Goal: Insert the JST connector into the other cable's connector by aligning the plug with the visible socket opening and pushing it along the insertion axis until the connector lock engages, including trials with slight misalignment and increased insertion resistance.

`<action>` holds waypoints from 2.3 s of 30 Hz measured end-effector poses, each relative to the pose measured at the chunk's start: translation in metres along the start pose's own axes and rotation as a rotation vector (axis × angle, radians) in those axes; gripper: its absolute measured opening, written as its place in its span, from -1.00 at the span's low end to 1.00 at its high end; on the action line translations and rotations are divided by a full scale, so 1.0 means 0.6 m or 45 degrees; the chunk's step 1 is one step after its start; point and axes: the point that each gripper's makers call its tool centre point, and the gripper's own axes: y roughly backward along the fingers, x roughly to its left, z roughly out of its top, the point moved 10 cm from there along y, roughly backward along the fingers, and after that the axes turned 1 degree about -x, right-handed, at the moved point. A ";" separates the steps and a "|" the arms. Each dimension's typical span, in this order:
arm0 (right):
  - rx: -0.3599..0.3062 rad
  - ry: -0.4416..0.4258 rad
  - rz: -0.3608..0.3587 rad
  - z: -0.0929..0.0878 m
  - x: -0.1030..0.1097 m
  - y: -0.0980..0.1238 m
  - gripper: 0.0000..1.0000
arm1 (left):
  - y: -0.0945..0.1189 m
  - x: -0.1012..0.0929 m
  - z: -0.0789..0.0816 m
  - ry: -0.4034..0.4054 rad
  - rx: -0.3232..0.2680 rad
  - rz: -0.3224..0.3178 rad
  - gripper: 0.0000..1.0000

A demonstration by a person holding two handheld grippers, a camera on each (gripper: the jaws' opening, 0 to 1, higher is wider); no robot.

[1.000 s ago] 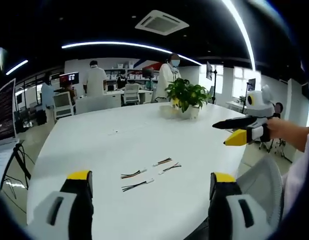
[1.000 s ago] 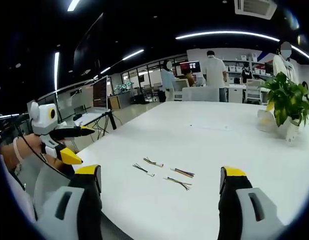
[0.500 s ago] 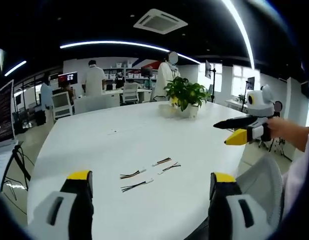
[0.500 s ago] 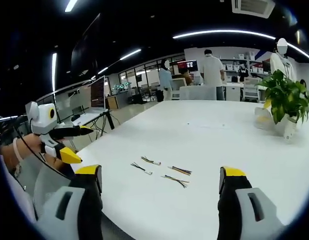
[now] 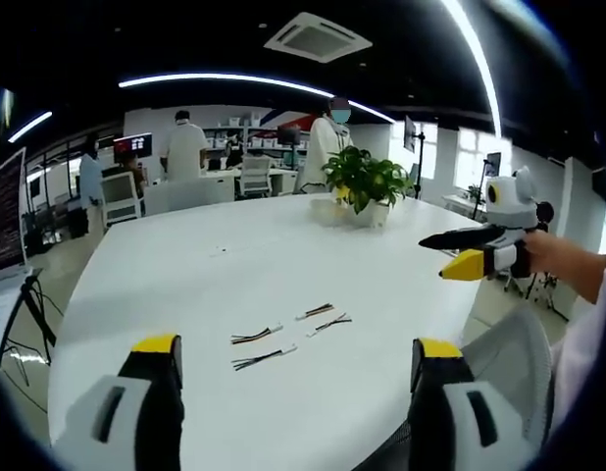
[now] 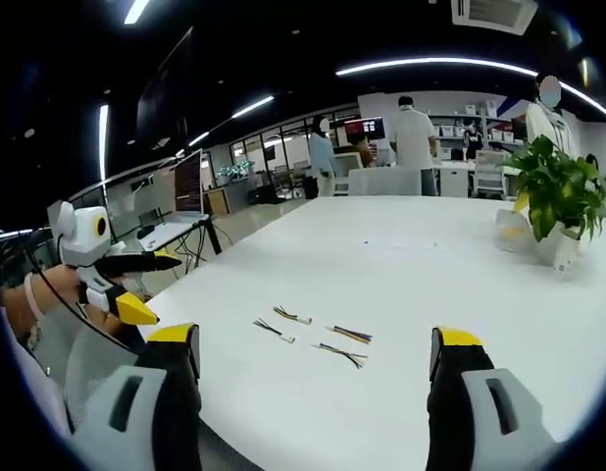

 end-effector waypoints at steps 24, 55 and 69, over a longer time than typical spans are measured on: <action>0.011 -0.022 -0.035 0.000 -0.013 -0.012 0.94 | -0.006 0.027 0.004 -0.019 0.016 0.003 0.91; 0.066 0.040 -0.014 0.009 -0.062 -0.043 0.85 | -0.044 0.045 0.023 -0.115 0.021 -0.003 0.86; 0.087 0.080 0.076 0.010 -0.066 -0.085 0.71 | -0.087 0.057 0.028 -0.101 0.042 -0.087 0.72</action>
